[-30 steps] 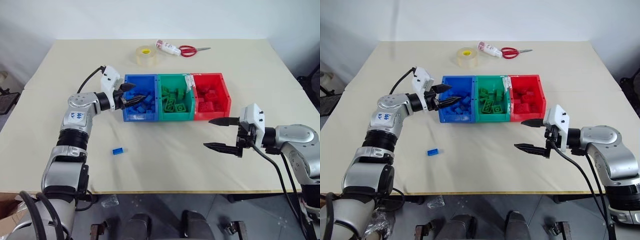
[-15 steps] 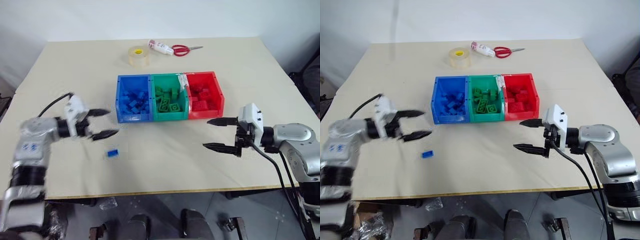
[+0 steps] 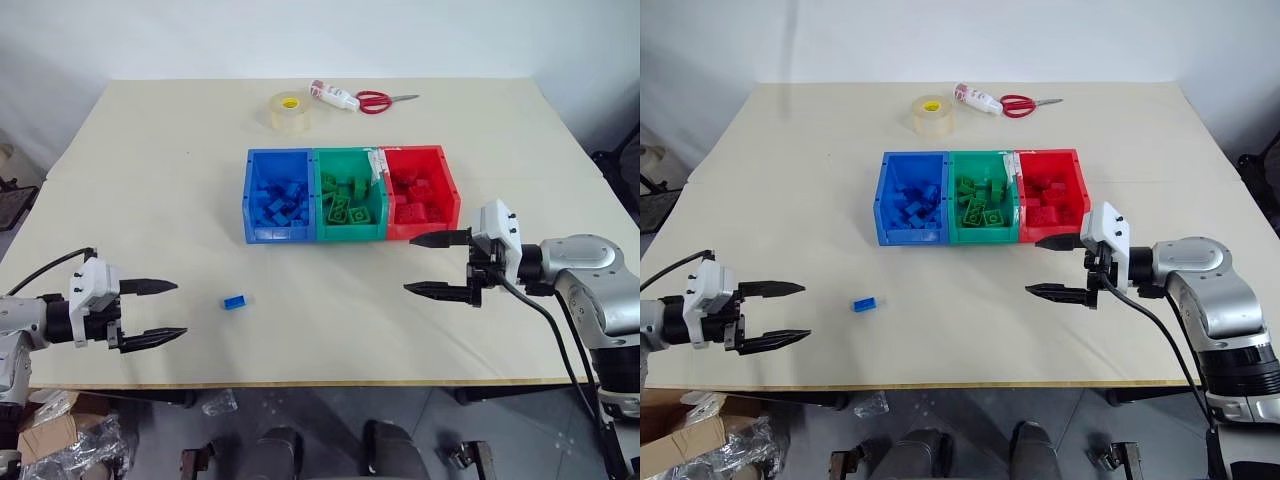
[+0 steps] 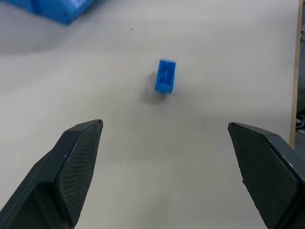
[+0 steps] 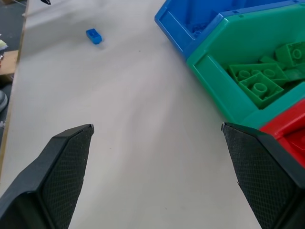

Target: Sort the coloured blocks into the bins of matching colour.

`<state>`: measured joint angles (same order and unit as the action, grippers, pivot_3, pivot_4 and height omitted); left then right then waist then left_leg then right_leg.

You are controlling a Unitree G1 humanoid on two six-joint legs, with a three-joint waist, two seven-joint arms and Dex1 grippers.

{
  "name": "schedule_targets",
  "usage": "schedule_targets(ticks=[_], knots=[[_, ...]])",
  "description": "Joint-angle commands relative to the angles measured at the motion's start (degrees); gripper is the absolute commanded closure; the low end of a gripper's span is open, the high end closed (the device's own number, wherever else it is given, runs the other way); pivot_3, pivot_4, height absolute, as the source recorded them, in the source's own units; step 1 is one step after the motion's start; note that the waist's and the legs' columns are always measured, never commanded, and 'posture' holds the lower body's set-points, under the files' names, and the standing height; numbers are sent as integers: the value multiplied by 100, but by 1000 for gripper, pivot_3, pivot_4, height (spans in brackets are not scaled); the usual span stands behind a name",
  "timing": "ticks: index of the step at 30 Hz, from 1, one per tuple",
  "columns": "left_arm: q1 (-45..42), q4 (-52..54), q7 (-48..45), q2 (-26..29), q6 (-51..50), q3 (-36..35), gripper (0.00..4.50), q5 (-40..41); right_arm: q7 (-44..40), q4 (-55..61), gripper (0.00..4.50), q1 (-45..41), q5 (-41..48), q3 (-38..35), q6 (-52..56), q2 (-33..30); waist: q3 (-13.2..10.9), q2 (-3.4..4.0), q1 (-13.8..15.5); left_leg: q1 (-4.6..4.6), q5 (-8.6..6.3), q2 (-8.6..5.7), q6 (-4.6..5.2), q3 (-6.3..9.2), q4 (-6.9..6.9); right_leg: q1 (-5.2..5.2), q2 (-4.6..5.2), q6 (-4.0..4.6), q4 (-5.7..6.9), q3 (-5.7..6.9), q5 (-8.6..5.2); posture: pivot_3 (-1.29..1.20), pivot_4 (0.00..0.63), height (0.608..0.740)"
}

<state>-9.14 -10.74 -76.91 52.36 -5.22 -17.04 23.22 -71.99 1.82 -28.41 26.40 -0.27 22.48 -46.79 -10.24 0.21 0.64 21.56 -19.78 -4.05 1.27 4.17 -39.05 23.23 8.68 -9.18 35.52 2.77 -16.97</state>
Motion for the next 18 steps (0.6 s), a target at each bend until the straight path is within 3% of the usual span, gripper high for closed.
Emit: schedule_targets(ticks=[1,7,8,10,18], knots=[[-287,347,295,-247,4,391,17,-136,-36,99,0,-66,39,-87,-52,-12,0,0,6,0,0,-1,0,0,0,0,0,0,1,0,0,0,150,740],[-846,-46,639,-781,390,1247,17,-777,69,280,0,75,75,-177,17,-52,0,0,-50,0,0,-2,0,-4,-2,3,-3,0,6,1,0,0,150,740],[-896,-123,620,-800,479,1372,203,-883,91,323,0,122,84,-211,30,-72,0,0,-65,0,0,-1,0,-4,-2,3,-4,0,6,1,0,0,150,740],[-982,-276,544,-859,637,1472,611,-904,131,423,0,234,111,-286,60,-113,0,0,-72,0,0,-2,0,-5,0,5,-4,0,7,2,0,0,150,740],[-1366,-707,283,-839,832,1623,3184,-904,311,787,0,639,184,-567,183,-185,0,0,-71,0,0,0,0,-7,0,8,-4,0,8,2,0,0,150,740]])
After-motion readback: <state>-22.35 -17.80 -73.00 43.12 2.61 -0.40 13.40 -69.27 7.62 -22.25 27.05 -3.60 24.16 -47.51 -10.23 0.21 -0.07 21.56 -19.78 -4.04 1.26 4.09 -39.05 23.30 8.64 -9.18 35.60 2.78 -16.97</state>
